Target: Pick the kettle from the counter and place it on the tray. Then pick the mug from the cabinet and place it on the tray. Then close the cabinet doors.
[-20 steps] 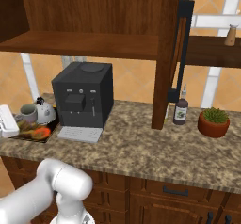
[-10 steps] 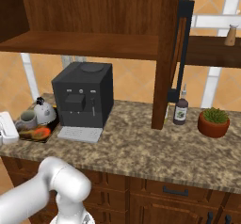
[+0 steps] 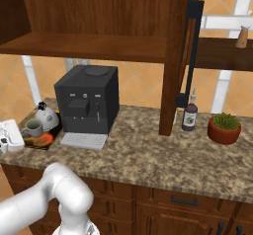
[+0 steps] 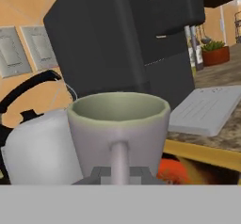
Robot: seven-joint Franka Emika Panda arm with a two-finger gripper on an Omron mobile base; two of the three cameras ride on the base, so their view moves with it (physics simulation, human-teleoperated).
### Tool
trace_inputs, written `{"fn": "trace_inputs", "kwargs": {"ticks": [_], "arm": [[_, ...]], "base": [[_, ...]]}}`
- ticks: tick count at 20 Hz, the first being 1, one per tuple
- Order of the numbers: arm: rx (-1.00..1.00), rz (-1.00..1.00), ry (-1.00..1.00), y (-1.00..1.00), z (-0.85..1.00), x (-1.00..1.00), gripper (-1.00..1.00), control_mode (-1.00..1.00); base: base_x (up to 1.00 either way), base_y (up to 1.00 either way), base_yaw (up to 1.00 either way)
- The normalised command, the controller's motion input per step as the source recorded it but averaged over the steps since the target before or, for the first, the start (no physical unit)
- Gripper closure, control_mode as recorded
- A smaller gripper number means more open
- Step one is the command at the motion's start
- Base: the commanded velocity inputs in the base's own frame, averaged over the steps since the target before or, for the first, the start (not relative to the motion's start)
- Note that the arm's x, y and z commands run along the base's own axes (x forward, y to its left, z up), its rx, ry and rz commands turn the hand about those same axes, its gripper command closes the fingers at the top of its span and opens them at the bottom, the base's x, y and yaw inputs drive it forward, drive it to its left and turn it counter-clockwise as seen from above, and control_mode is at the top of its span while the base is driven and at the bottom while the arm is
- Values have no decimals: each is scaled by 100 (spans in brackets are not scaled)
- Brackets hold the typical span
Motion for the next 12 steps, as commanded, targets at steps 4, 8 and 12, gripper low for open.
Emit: {"fn": "trace_inputs", "kwargs": {"ticks": [4,8,12], "arm": [[0,0,1,10,-41,39,100,-100],[0,0,0,12,-40,40,100,-100],[3,0,0,13,-34,33,100,-100]], "base": [[0,0,0],[0,0,0],[0,0,0]]}}
